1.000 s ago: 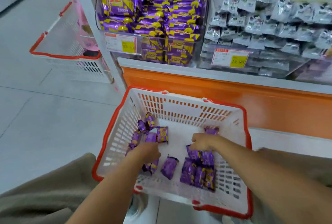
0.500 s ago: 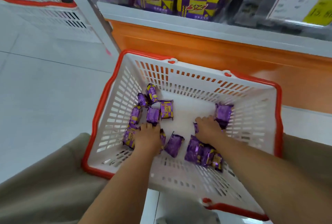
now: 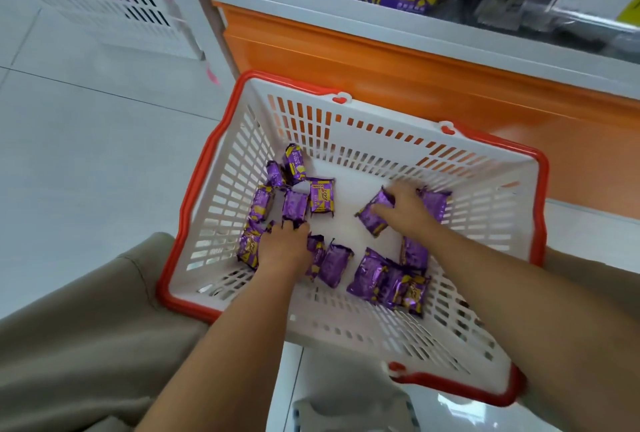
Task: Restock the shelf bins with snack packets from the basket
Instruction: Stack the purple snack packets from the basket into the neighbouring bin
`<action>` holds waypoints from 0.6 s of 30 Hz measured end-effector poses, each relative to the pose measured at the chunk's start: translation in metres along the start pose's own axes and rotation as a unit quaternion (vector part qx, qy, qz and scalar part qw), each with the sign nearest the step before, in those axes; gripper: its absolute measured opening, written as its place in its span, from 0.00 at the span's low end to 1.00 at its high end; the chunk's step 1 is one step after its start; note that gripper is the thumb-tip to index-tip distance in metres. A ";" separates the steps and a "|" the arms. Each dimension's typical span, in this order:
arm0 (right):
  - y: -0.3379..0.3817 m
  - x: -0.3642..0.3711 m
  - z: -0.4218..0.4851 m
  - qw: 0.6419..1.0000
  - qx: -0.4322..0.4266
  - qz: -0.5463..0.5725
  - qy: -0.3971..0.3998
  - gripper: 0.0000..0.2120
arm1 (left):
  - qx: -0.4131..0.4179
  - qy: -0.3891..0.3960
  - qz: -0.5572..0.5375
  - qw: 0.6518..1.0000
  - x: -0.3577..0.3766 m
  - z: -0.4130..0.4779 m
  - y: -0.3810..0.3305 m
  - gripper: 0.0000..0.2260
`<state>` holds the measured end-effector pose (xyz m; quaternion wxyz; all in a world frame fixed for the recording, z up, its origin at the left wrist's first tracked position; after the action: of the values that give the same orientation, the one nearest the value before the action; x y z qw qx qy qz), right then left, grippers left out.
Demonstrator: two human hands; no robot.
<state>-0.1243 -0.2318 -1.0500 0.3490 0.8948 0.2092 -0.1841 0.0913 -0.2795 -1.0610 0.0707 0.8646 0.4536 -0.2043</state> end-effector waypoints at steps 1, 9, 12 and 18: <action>-0.001 0.014 0.003 0.997 0.020 0.001 0.073 0.12 | 0.001 0.000 -0.004 1.000 0.000 0.000 0.000 0.25; -0.042 0.089 -0.016 0.931 0.170 -0.164 0.280 0.29 | 0.011 -0.004 -0.025 1.000 0.000 0.002 0.002 0.24; -0.040 0.099 -0.019 0.934 0.173 -0.118 0.290 0.34 | 0.010 -0.007 -0.026 1.000 -0.001 0.002 0.001 0.24; -0.037 0.107 -0.022 0.916 0.197 -0.149 0.315 0.16 | 0.021 -0.008 -0.028 0.999 0.000 0.002 0.001 0.24</action>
<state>-0.0486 -0.1653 -1.1057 0.0503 0.9154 0.3989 0.0199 0.0915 -0.2812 -1.0630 0.0502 0.8509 0.4730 -0.2231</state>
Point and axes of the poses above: each hand's wrist, its own z-axis towards the middle knuckle, its own x-axis out of the palm, y = z × x, the point moved 9 cm from there along z, towards the middle knuckle, and after that the axes turned 15 degrees about y, right-handed, at the moved point
